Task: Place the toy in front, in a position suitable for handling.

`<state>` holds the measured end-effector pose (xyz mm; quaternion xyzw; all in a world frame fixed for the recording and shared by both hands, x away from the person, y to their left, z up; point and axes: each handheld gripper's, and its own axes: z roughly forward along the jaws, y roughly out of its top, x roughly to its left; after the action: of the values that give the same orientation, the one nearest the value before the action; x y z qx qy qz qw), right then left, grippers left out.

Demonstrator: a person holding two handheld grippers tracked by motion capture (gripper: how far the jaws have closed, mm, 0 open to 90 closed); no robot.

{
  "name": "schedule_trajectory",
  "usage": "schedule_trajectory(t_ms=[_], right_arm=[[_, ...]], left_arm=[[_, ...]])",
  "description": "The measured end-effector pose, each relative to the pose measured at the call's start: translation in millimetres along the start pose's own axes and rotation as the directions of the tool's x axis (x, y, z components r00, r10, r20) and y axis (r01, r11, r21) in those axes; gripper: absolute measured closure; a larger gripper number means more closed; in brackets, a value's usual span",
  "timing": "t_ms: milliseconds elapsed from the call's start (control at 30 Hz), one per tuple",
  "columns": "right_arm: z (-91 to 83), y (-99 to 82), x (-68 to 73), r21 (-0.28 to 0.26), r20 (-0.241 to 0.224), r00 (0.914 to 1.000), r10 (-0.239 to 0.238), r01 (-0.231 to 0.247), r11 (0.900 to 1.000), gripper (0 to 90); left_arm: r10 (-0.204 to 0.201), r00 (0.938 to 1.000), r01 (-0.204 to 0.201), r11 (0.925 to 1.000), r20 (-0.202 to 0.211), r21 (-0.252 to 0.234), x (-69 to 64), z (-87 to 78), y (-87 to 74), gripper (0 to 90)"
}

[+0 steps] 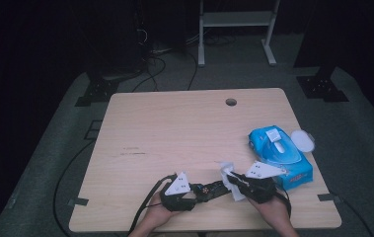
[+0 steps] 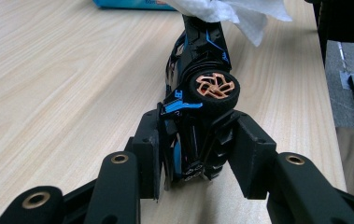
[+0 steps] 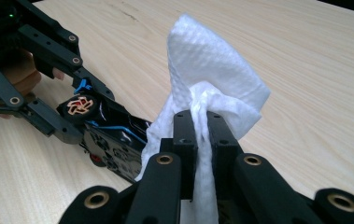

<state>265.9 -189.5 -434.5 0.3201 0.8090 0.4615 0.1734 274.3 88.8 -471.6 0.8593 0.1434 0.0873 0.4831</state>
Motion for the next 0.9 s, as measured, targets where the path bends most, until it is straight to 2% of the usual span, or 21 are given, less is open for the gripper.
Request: schedule_trajectory(t_ms=[67,133,167,267,333,367,433,500,533,600,667,700,733,800,900], right_arm=[[2.2,0.0,5.4,-0.011,-0.007,0.9999,-0.014,0.014,0.9998,83.8],[6.1,1.0,12.3,-0.014,-0.044,0.9987,-0.024,0.023,0.9996,83.7],[7.6,0.7,13.9,-0.022,-0.046,0.9985,-0.030,0.029,0.9993,83.7],[7.6,0.9,11.9,-0.022,-0.057,0.9982,-0.019,0.017,0.9996,83.7],[2.9,-0.1,5.8,-0.012,0.001,0.9997,-0.023,0.023,0.9997,83.6],[0.8,-1.0,2.8,-0.013,0.001,0.9999,-0.014,0.014,0.9998,83.6],[-2.5,-3.7,-2.3,-0.009,0.031,0.9995,0.004,-0.004,1.0000,83.8],[-1.5,-4.1,0.0,-0.017,0.029,0.9994,0.017,-0.017,0.9997,83.8],[0.0,-3.8,2.6,-0.024,0.019,0.9996,0.020,-0.019,0.9995,83.8],[5.7,-1.7,12.3,-0.041,-0.035,0.9994,0.005,-0.006,0.9991,83.6],[10.9,0.3,22.9,-0.043,-0.071,0.9969,-0.034,0.031,0.9986,83.5],[12.1,1.6,26.6,-0.038,-0.070,0.9962,-0.051,0.049,0.9981,83.4],[12.3,2.1,26.6,-0.038,-0.066,0.9960,-0.059,0.057,0.9977,83.3],[9.4,1.2,20.5,-0.034,-0.043,0.9983,-0.039,0.037,0.9987,83.3],[-2.0,-4.6,0.7,-0.023,0.038,0.9993,-0.004,0.004,0.9997,83.5]], left_arm=[[0.002,1.0000,-0.002,1.0000,-0.001,0.002,0.5,-0.6,-0.2,58.3],[0.005,1.0000,-0.005,1.0000,-0.002,0.000,1.2,-1.3,-0.8,58.3],[0.002,1.0000,-0.002,1.0000,-0.002,0.000,2.3,-3.5,-2.1,58.3],[0.000,1.0000,0.000,1.0000,-0.003,-0.003,3.3,-5.2,-3.5,58.3],[-0.002,1.0000,0.002,1.0000,-0.002,0.000,3.8,-5.6,-3.6,58.3],[-0.005,1.0000,0.005,1.0000,0.000,-0.002,4.1,-5.5,-3.9,58.3],[-0.007,1.0000,0.007,1.0000,0.000,-0.004,4.4,-5.4,-4.0,58.3],[-0.008,1.0000,0.008,1.0000,0.001,-0.004,4.8,-5.0,-4.1,58.3],[-0.011,0.9999,0.011,0.9999,0.001,-0.003,4.9,-4.8,-4.3,58.3],[-0.011,0.9999,0.011,0.9999,0.000,-0.002,5.0,-5.0,-4.3,58.2],[-0.007,1.0000,0.007,1.0000,0.000,-0.001,4.4,-5.0,-4.5,58.2],[-0.009,1.0000,0.009,1.0000,-0.001,0.000,4.4,-5.3,-4.6,58.2],[-0.006,1.0000,0.006,1.0000,-0.004,0.002,4.7,-5.8,-4.8,58.2],[-0.004,1.0000,0.004,1.0000,-0.008,0.003,5.0,-6.4,-5.0,58.3],[-0.007,0.9999,0.007,1.0000,-0.008,0.001,5.7,-6.9,-5.4,58.3]])
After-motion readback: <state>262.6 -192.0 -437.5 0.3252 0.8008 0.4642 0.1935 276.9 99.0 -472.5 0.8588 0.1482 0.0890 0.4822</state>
